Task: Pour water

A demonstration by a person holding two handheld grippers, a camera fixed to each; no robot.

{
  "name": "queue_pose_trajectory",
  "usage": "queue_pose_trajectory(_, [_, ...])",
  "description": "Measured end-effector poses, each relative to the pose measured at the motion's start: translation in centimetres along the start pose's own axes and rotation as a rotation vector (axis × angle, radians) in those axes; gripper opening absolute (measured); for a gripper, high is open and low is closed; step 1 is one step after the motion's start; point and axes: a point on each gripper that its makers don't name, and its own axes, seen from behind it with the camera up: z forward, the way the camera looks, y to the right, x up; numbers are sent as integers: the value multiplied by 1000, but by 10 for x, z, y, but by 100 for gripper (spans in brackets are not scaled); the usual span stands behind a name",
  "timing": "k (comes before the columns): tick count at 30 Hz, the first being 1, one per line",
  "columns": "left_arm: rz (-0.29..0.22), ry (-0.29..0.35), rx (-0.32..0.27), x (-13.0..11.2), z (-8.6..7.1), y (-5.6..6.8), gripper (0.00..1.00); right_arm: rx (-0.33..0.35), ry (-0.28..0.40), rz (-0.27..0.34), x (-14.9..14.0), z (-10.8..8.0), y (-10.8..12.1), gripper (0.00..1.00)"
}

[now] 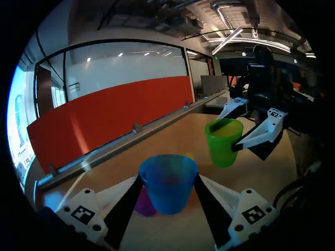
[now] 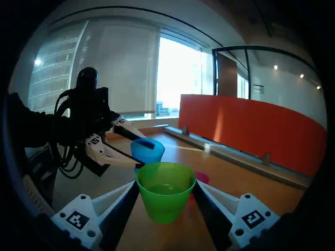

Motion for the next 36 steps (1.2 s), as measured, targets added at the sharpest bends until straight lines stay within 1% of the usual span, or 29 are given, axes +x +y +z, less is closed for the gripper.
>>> queue_pose_trajectory(12, [-10,-110,-22,-48,7,8,85,8,-92,12,-43,5,-2,90])
queue_pose_trajectory(15, [-6,-130,-27,-57,8,10,85,9,-108,14,-51,7,-4,90])
queue_pose_trajectory(23, [-15,-184,-42,-78,9,12,85,12,-154,31,-72,11,-5,90])
queue_pose_trajectory(30, [-17,-228,-53,-95,10,14,85,13,-195,33,-87,15,-6,90])
queue_pose_trajectory(36, [-15,-261,-75,-106,12,19,85,10,-230,33,-97,19,-4,90])
